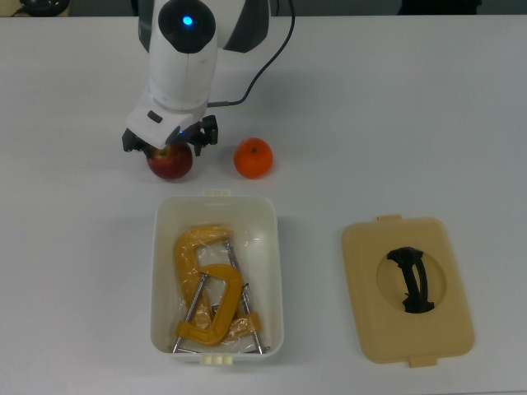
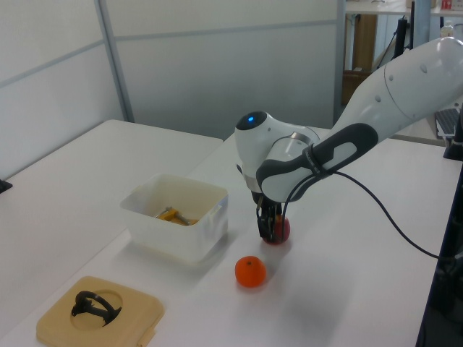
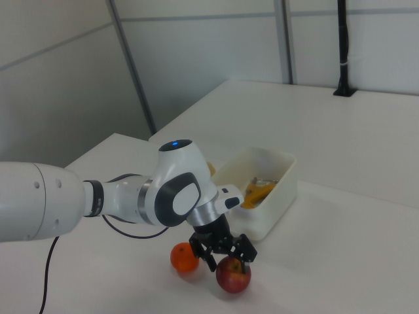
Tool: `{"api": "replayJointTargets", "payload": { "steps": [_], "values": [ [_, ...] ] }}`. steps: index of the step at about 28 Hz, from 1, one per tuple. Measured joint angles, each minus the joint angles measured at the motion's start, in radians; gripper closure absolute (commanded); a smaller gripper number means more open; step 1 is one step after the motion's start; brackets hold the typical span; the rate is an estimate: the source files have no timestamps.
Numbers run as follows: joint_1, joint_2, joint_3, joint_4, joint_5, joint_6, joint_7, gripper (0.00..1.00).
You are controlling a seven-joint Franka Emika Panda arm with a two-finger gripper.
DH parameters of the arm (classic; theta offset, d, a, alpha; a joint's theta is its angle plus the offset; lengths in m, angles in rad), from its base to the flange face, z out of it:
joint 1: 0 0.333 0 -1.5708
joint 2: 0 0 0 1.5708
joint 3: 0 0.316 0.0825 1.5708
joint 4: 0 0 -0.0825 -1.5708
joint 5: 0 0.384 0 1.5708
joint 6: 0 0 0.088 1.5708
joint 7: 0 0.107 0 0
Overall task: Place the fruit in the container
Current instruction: 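Lift the red apple and carry it over the white container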
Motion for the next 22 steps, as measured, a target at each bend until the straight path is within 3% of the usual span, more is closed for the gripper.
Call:
{"api": "replayJointTargets", "payload": {
  "steps": [12, 13, 15, 16, 18, 20, 22],
  "values": [
    [-0.015, 0.044, -0.001, 0.014, -0.031, 0.0, 0.0, 0.0],
    [-0.016, 0.045, -0.001, 0.014, -0.032, 0.0, 0.0, 0.1],
    [-0.017, 0.046, -0.001, 0.015, -0.033, 0.0, 0.0, 0.4],
    [-0.017, 0.046, -0.001, 0.015, -0.034, 0.0, 0.0, 0.67],
    [-0.017, 0.046, -0.001, 0.016, -0.035, 0.0, 0.0, 0.87],
    [-0.017, 0.046, -0.001, 0.018, -0.035, 0.0, 0.0, 0.98],
    [-0.017, 0.045, -0.001, 0.022, -0.035, 0.0, 0.0, 0.99]
  ]
}}
